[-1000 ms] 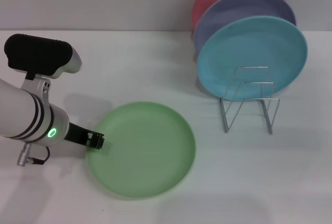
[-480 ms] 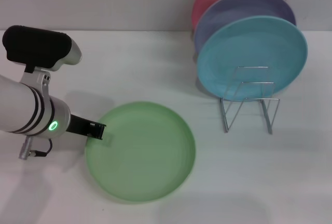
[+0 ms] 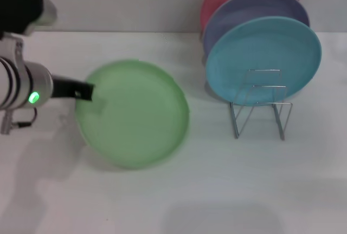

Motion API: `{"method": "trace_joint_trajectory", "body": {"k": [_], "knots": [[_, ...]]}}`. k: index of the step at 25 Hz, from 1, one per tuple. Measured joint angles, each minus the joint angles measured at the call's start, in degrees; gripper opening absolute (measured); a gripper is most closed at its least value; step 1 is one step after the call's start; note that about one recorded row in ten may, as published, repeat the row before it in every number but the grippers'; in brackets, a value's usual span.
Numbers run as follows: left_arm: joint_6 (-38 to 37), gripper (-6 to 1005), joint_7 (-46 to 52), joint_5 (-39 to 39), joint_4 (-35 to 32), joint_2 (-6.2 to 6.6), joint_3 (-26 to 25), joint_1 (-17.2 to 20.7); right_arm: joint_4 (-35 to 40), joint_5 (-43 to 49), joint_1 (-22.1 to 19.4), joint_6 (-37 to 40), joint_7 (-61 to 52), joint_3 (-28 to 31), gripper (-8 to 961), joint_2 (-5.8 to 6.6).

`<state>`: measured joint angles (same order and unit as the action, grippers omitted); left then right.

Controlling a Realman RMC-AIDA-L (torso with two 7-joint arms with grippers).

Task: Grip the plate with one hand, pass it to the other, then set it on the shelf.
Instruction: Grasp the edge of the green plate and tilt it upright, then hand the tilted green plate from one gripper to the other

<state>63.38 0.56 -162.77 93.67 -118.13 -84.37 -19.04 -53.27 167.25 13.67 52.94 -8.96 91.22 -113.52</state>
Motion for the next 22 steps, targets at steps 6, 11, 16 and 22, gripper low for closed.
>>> {"method": "trace_joint_trajectory", "body": {"k": [6,11,16,22], "knots": [[-5.85,30,-0.03,-1.43,2.74,0.01,-0.59,1.88,-11.2,0.0,2.68,-13.52,-5.7,-9.14,534,5.56],[-9.83,34,-0.52,-1.45,3.92,0.0,-1.74,2.98,-22.64,0.01,4.5,-30.74,-8.54,-14.28,529,9.85],[-11.18,39,-1.74,-1.39,3.75,0.02,-3.28,3.25,-30.91,-0.03,5.77,-41.85,-9.38,-16.79,524,12.39],[-12.94,44,-2.61,-1.02,3.33,0.04,-4.08,3.51,-33.41,-1.36,7.14,-46.14,-11.09,-17.19,517,12.78]]}}
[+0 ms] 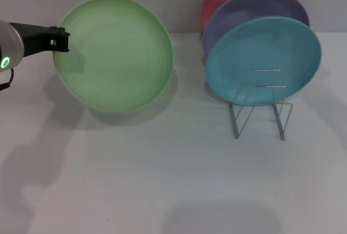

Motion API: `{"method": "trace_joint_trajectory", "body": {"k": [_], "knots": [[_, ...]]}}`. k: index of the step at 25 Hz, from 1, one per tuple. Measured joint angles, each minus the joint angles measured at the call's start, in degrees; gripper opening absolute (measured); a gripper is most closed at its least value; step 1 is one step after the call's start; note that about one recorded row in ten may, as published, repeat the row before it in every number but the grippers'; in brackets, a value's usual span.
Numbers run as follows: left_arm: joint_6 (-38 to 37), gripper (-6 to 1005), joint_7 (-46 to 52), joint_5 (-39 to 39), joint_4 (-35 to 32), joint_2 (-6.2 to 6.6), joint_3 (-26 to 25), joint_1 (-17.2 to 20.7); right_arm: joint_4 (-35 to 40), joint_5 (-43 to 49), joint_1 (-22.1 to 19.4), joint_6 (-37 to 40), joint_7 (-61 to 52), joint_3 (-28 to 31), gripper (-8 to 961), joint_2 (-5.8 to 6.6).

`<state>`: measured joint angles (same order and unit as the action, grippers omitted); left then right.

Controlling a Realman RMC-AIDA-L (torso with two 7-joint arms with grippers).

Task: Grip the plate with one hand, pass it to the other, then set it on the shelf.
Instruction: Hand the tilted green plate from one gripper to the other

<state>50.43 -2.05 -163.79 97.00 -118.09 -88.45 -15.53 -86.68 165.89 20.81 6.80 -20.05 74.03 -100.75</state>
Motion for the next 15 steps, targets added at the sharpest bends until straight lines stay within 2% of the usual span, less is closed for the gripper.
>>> {"method": "trace_joint_trajectory", "body": {"k": [4,6,8,10,11,13,15], "knots": [[-0.77,47,-0.36,0.04,0.06,-0.02,-0.28,0.22,-2.71,-3.49,1.04,-5.33,-0.14,-0.19,513,1.06],[-1.69,49,-0.39,0.0,0.43,-0.03,-0.71,0.6,-5.1,-7.21,1.72,-8.93,1.65,-0.19,511,2.1],[-1.88,51,-0.41,-0.06,0.46,-0.03,-0.93,0.66,-7.22,-13.43,2.73,-12.68,6.34,-0.05,509,2.94],[-2.06,53,-0.62,-0.07,0.48,-0.03,-1.07,0.67,-8.72,-22.41,3.89,-18.03,14.39,1.56,507,2.89],[-2.16,54,-0.78,-0.01,0.51,-0.04,-1.07,0.66,-9.06,-29.7,4.9,-23.07,21.41,3.89,506,2.23],[-2.38,55,-1.12,0.09,0.57,-0.04,-1.09,0.67,-8.06,-42.11,6.72,-33.62,34.22,10.05,504,-0.17],[-2.78,57,-1.42,0.12,0.61,-0.04,-1.1,0.75,-5.1,-53.1,8.41,-45.88,46.77,20.28,502,-5.18]]}}
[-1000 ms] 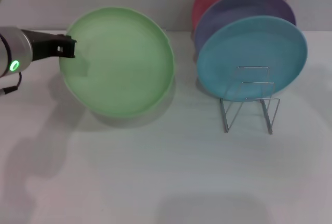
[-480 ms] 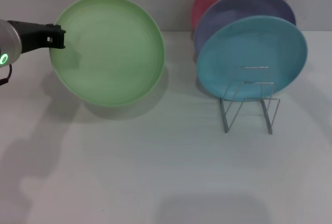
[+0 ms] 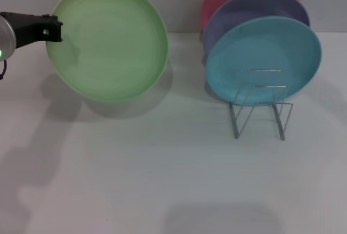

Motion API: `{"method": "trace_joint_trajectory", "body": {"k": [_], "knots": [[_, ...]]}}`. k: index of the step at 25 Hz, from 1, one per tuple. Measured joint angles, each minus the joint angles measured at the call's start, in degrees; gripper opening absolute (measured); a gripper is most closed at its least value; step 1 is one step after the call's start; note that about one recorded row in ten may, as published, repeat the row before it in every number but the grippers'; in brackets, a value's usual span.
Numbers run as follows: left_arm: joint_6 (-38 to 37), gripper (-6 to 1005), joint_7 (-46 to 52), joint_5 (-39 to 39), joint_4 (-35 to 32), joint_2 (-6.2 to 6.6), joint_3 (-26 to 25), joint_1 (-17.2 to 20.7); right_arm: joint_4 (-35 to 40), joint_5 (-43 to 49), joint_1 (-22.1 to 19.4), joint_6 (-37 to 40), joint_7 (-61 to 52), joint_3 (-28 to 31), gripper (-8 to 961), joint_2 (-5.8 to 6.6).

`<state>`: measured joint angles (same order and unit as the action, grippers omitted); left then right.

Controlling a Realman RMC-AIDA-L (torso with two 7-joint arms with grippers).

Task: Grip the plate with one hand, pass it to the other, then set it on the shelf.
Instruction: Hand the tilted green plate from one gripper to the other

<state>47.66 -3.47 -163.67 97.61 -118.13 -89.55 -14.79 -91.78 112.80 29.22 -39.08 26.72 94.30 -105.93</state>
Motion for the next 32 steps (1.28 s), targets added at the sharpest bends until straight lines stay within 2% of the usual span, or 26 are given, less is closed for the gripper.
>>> {"method": "trace_joint_trajectory", "body": {"k": [2,3,4,5,11,18,23,32], "knots": [[-0.52,59,-0.37,0.06,0.06,-0.02,0.0,0.15,1.76,-4.51,1.42,-7.67,6.62,8.67,499,-4.33],[-0.65,60,-0.42,0.12,0.11,-0.02,0.02,0.18,2.21,-5.65,2.31,-11.22,8.69,12.39,498,-6.06],[-0.8,61,-0.43,0.17,0.19,-0.02,0.03,0.24,2.78,-5.44,3.42,-14.34,9.75,15.45,497,-7.22],[-0.81,61,-0.44,0.21,0.35,-0.02,0.04,0.24,3.41,-4.28,4.58,-17.07,10.14,17.62,496,-7.86],[-0.91,67,-1.78,0.62,2.28,-0.02,0.34,0.67,10.7,3.8,8.38,-20.15,9.18,18.74,492,-7.56],[-1.0,73,-1.96,0.91,3.26,0.04,0.7,0.91,14.72,11.07,10.61,-19.88,8.43,13.59,495,-7.9],[-1.0,77,-2.04,1.28,3.33,0.02,0.79,0.88,14.98,12.2,11.03,-19.98,7.64,10.34,644,-8.36],[-1.07,85,-2.69,2.1,3.33,-0.08,1.32,0.84,19.93,13.64,13.92,-19.95,7.44,9.07,671,-8.75]]}}
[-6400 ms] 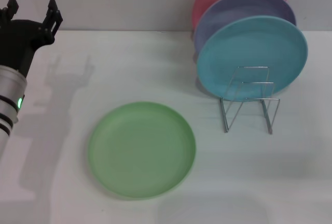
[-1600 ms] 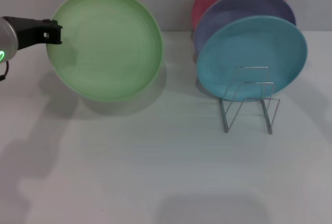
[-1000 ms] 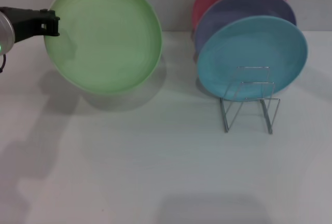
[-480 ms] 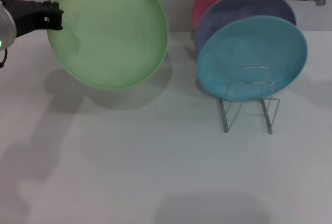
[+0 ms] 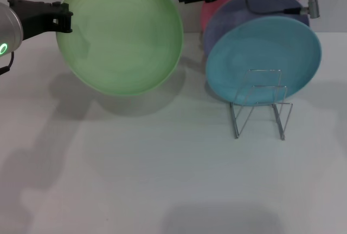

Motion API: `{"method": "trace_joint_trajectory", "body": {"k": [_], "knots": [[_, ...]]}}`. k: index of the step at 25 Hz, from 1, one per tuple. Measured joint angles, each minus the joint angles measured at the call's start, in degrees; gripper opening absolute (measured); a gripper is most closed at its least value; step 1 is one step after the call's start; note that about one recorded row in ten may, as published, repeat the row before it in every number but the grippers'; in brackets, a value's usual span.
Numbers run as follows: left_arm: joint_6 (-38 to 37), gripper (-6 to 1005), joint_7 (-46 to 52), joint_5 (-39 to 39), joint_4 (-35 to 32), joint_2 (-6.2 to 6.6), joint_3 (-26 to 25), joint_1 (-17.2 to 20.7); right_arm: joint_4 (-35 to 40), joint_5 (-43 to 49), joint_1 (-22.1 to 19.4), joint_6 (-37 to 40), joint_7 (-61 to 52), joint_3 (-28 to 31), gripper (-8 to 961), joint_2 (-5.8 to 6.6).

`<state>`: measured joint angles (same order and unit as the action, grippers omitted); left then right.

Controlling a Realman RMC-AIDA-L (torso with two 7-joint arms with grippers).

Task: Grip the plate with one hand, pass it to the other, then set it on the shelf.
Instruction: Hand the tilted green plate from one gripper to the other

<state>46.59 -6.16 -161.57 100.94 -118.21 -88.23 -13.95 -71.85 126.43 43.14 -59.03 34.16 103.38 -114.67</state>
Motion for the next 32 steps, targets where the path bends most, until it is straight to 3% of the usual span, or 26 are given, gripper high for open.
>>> {"method": "trace_joint_trajectory", "body": {"k": [32], "knots": [[-3.88,113,0.01,1.81,-1.4,0.0,2.28,1.49,12.32,0.29,7.05,7.65,3.16,-3.09,661,-1.06]]}}
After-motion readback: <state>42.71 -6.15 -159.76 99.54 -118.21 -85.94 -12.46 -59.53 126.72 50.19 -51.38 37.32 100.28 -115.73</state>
